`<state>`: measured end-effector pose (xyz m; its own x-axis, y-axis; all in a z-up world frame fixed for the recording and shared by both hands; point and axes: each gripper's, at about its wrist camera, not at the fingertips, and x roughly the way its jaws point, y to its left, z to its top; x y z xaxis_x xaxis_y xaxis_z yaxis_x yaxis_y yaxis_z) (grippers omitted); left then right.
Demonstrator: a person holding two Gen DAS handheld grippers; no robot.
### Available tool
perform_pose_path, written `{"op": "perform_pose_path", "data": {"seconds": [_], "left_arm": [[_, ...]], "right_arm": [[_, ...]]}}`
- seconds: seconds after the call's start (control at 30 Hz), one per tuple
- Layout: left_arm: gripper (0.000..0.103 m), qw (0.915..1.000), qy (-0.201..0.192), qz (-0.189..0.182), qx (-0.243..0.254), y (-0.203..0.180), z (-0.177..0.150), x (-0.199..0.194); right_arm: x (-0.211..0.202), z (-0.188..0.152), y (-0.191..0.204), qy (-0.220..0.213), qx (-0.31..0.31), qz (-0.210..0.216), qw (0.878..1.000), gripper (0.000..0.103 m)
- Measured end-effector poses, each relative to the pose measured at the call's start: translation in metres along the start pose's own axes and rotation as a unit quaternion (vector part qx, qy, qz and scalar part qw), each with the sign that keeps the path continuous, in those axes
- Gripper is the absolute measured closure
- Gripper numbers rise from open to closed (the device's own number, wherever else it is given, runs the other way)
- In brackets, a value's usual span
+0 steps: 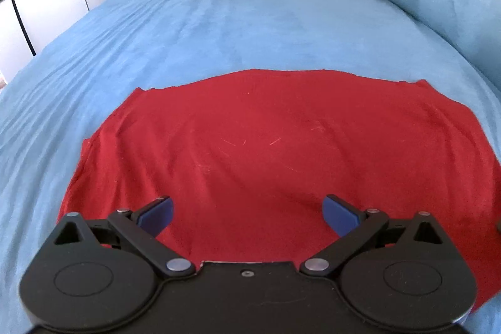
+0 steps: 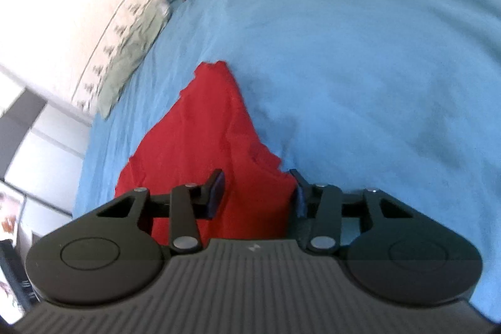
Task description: Fold small clothes
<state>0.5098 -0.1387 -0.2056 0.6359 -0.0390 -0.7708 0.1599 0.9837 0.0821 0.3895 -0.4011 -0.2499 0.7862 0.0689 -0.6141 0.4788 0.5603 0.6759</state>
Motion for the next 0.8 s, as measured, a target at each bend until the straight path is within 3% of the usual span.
{"op": "perform_pose_path", "data": {"seconds": [0.1,0.23,0.3,0.33,0.47,0.57,0.63,0.73,0.8], "left_arm": [[0.000,0.9999,0.009,-0.008,0.001,0.002,-0.003,0.004],[0.000,0.9997,0.012,-0.019,0.006,0.008,-0.007,0.008],[0.000,0.9997,0.010,-0.020,0.006,0.011,-0.006,0.011],[0.000,0.9997,0.010,-0.019,0.007,0.012,-0.005,0.013],[0.000,0.9984,0.044,-0.035,0.006,0.019,0.001,0.033],[0.001,0.9965,0.063,-0.047,0.027,0.023,0.013,0.031],[0.007,0.9959,0.068,-0.057,0.017,0.042,0.021,0.020],[0.007,0.9967,0.063,-0.052,-0.007,0.091,0.027,-0.004],[0.007,0.9969,0.060,-0.047,-0.017,0.128,0.026,-0.019]], "right_arm": [[-0.012,-0.019,-0.010,-0.004,0.031,-0.004,1.000,0.045],[-0.005,-0.023,-0.004,-0.019,0.023,-0.010,0.999,0.046],[0.004,-0.019,0.000,-0.025,0.024,-0.011,0.999,0.058],[0.009,-0.017,0.002,-0.024,0.024,-0.011,0.999,0.072],[0.001,-0.008,0.025,-0.037,0.015,0.008,0.999,0.076],[-0.011,-0.003,0.068,-0.050,-0.023,0.035,0.998,0.077],[-0.011,0.001,0.109,-0.048,-0.050,0.059,0.996,0.077],[0.003,-0.004,0.176,-0.026,-0.094,0.107,0.990,0.078],[0.021,-0.021,0.227,0.014,-0.148,0.147,0.978,0.078]]}}
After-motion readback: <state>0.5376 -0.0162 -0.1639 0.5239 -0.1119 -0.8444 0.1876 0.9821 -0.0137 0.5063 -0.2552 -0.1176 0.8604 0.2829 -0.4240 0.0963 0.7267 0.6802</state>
